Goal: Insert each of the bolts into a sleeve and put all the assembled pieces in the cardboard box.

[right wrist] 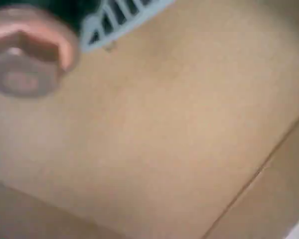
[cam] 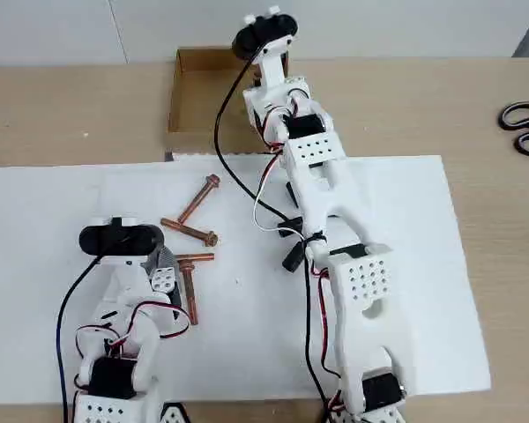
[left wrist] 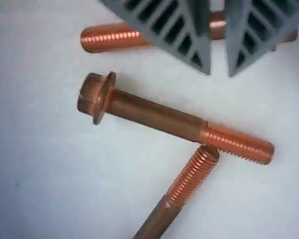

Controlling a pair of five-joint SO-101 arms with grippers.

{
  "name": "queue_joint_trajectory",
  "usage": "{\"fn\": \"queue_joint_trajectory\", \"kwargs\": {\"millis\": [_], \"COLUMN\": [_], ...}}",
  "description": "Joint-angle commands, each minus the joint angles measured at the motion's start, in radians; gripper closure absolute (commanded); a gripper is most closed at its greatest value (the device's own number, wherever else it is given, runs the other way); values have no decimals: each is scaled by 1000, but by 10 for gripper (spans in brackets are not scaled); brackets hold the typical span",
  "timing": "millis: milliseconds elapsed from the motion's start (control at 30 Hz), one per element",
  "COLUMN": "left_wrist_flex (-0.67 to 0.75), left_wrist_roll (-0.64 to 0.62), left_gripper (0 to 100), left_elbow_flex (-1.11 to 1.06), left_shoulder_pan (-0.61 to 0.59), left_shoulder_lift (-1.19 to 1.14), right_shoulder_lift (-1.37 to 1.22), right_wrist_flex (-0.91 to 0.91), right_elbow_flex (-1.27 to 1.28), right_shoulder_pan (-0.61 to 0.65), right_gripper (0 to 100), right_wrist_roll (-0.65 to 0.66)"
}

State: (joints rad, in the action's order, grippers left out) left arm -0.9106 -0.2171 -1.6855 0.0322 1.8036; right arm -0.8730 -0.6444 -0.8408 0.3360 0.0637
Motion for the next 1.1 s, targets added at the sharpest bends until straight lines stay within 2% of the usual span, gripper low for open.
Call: {"fn": "queue_joint_trajectory", "kwargs": {"millis": [0,133,333,833,1067], "left_wrist_flex": [18,18,18,18,18], "left_wrist_roll": [3,3,3,3,3], "left_gripper": [993,993,993,993,993], "left_elbow_flex": [4,4,4,4,4], "left_shoulder_pan": [-5,-5,-5,-5,-5], "left_shoulder_lift": [9,9,9,9,9], "right_shoulder_lift": [22,31,90,145,147], "right_wrist_flex": [-64,-131,-343,-1035,-1081], "right_elbow_flex": [-91,-115,-239,-477,-459], "right_shoulder_pan": [-10,-12,4,10,10], "right_gripper": [791,786,786,786,786], "right_wrist_roll": [14,15,9,8,-80]}}
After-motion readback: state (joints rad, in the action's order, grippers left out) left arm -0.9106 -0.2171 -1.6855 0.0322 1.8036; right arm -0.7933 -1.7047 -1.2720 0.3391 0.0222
